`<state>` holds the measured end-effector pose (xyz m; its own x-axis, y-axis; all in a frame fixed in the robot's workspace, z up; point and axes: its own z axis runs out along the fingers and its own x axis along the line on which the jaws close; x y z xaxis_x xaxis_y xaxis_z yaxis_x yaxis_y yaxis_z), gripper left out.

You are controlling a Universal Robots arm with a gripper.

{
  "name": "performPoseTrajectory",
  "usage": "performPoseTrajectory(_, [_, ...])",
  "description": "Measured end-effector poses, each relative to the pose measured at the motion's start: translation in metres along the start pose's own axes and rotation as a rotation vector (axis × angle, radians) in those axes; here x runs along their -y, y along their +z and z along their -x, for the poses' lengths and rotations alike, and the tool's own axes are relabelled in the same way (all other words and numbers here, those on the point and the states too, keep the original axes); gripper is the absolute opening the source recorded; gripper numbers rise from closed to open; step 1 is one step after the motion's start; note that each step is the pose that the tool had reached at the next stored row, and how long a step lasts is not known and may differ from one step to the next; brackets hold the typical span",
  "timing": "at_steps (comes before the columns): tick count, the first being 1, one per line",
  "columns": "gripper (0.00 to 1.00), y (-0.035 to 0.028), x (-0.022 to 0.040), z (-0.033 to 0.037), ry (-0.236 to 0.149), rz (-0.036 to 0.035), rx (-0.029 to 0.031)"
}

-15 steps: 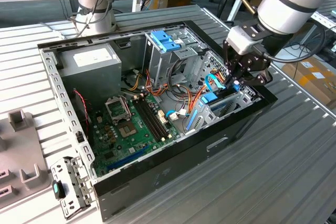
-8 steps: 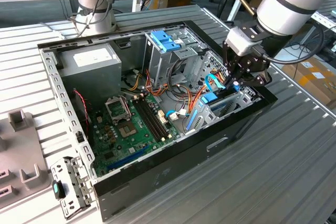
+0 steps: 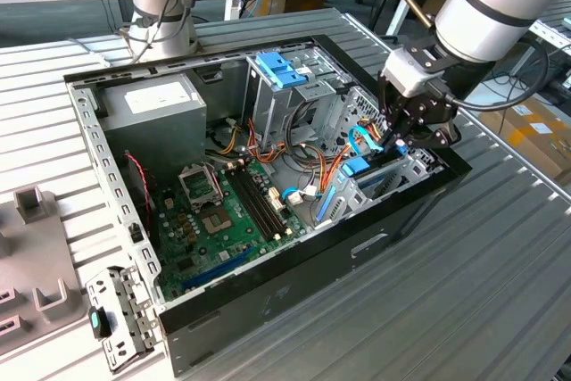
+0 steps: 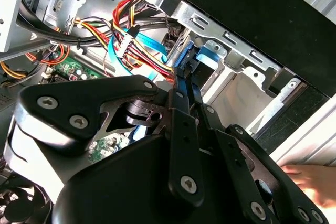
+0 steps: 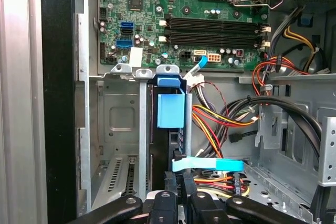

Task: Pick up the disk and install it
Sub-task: 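Insert the second disk wire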

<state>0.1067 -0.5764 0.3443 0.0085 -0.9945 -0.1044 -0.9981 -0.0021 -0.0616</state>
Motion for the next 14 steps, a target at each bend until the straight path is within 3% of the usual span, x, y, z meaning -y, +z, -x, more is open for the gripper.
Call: performPoseTrajectory(14, [0.16, 0.0044, -0.0003, -0.0005, 0.0, 0.0005, -0.0002])
